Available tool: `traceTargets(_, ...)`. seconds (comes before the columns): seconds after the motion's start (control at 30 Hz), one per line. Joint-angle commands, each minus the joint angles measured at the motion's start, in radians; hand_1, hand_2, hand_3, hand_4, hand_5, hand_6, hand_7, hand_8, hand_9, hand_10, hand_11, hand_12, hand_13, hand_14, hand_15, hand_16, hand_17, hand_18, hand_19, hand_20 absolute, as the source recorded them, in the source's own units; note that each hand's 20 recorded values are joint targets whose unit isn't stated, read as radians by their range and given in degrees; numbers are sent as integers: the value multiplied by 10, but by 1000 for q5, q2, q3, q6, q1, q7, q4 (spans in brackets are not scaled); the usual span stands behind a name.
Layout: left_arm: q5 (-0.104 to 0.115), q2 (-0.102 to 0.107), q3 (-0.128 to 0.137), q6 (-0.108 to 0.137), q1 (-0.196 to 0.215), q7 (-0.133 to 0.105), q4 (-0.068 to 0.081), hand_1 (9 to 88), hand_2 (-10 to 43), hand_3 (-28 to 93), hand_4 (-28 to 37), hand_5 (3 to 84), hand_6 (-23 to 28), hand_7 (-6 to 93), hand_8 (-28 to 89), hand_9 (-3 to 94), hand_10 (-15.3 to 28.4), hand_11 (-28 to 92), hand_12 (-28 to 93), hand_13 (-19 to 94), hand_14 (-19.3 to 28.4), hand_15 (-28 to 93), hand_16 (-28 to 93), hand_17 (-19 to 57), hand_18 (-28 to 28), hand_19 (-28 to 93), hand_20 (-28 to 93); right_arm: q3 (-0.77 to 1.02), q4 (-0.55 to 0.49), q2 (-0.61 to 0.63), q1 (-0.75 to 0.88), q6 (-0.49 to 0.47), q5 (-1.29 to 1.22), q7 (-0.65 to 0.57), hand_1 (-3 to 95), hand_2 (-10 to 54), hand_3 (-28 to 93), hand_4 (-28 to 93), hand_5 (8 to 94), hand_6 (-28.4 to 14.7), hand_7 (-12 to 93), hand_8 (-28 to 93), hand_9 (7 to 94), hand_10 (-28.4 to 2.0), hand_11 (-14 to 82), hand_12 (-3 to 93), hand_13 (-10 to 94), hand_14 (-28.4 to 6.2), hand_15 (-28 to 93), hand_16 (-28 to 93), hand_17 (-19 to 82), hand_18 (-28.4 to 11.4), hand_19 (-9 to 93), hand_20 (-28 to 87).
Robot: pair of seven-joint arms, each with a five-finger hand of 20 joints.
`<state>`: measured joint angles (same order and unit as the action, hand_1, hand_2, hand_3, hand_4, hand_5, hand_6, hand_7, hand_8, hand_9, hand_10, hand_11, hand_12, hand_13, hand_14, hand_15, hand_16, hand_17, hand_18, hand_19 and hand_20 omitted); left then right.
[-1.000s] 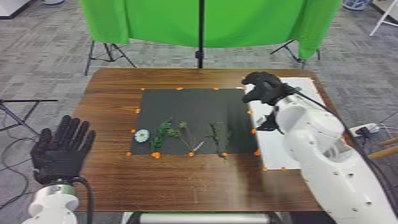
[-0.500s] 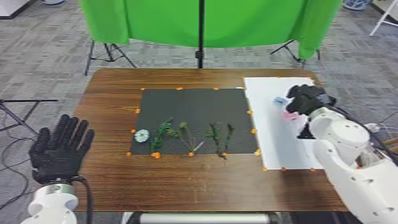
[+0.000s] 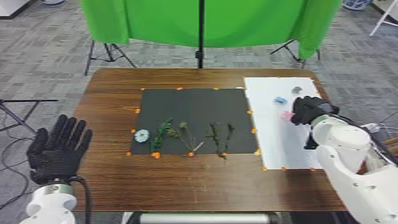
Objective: Arrange flowers
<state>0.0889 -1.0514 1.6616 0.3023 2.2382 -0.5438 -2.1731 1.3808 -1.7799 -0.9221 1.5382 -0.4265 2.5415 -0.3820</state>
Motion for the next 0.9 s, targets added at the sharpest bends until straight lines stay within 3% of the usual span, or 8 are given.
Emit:
traceTargets(0.03, 6, -6, -7, 5, 9, 20, 4, 259, 191, 763, -283, 503, 93, 128, -105, 441, 144, 214, 76, 316, 158, 385, -91, -74, 138, 377, 127, -23, 72, -5, 52, 294, 31, 17, 500, -95, 839, -283, 665, 20, 230, -147, 613, -117, 165, 144, 471, -125, 588, 157, 267, -219, 868, 449)
traceTargets(0.1, 19, -5, -6, 18, 3, 21, 5, 259, 191, 763, -283, 503, 94, 129, -105, 440, 145, 215, 77, 317, 159, 386, -91, -75, 138, 377, 127, -31, 92, -11, 50, 341, 35, 21, 544, -95, 737, -283, 723, 12, 262, -66, 677, -112, 175, 156, 501, -120, 588, 195, 275, -214, 870, 447)
traceTargets(0.27, 15, -4, -6, 10, -1, 26, 8, 259, 191, 764, -283, 505, 96, 130, -104, 443, 148, 221, 79, 319, 160, 392, -90, -74, 139, 378, 127, -41, 93, -9, 46, 401, 21, 19, 575, -95, 725, -283, 809, 11, 321, -23, 772, -101, 107, 258, 551, -92, 509, 319, 277, -204, 851, 427)
traceTargets(0.5, 11, 0, -13, 1, -10, 30, 12, 260, 190, 764, -283, 506, 96, 131, -105, 442, 149, 221, 78, 319, 161, 396, -93, -75, 139, 380, 128, -42, -28, 15, 36, 508, 9, 16, 577, -95, 733, -283, 814, 6, 329, -17, 789, -100, 86, 284, 560, -85, 492, 332, 272, -203, 822, 414)
traceTargets(0.67, 6, 4, -5, -5, -6, 22, 9, 260, 190, 765, -283, 505, 96, 131, -105, 441, 150, 219, 78, 317, 161, 394, -94, -74, 139, 379, 127, -123, -68, -6, -65, 575, -12, 72, 574, -95, 740, -283, 812, 3, 334, -12, 789, -102, 84, 288, 560, -86, 487, 335, 271, -202, 818, 412)
traceTargets(0.9, 5, 8, -17, -12, -18, 27, 13, 260, 189, 765, -283, 503, 95, 132, -105, 439, 150, 219, 79, 316, 160, 392, -94, -74, 139, 379, 127, -344, 103, -197, -321, 577, 7, 194, 571, -95, 745, -283, 809, 0, 339, -10, 784, -105, 88, 289, 558, -84, 485, 339, 268, -199, 818, 411)
